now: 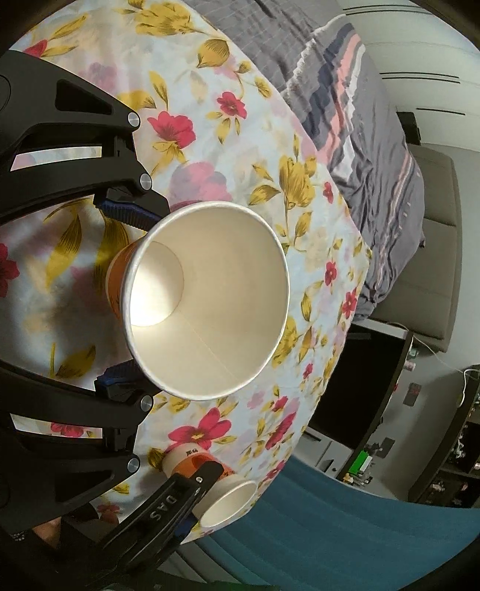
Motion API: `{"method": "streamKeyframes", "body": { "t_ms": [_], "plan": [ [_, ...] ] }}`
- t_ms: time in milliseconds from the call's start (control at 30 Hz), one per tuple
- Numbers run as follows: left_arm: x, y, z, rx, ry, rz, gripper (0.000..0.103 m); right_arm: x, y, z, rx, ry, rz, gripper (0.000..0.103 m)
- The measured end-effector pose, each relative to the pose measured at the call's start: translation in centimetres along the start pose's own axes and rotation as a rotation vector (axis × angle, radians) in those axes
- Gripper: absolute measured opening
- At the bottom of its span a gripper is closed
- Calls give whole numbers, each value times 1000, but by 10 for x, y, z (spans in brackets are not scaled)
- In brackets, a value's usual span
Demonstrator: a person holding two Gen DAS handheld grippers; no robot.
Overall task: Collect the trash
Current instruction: 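Grasp the larger paper cup rim with the right tool while the left tool grasps the smaller cup, then carry both paper cups toward the grey bin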
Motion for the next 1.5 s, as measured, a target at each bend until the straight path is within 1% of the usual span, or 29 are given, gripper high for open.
{"method": "streamKeyframes", "body": {
  "t_ms": [133, 300, 567, 833, 1033, 1233, 1500],
  "plan": [
    [0, 1, 1, -9, 0, 6, 59, -1, 1, -2, 9, 6, 0, 58],
    [-2, 2, 2, -8, -1, 19, 59, -4, 5, -13, 20, 29, -2, 57],
    [-6, 5, -1, -20, 9, 41, 59, -17, 24, -54, 27, 66, 7, 57],
    [-10, 18, -6, -20, 30, 86, 59, -36, 57, -97, -16, 91, 29, 57],
    [-19, 41, -24, -42, 45, 149, 59, -50, 80, -128, -26, 104, 37, 57],
    [-36, 75, -52, -111, 57, 208, 59, -64, 96, -155, -41, 121, 42, 57],
    [-60, 117, -82, -178, 70, 281, 59, -83, 120, -178, -60, 126, 65, 57]
  ]
}}
Point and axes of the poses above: each gripper's, at about its wrist camera, not at the fingertips, and z roughly the way its jaws point, y to its right, x to its top, the point moved 2 cm from there along z, roughly the way its jaws point, and after that the axes turned 8 degrees about -y, right-handed, at the moved point
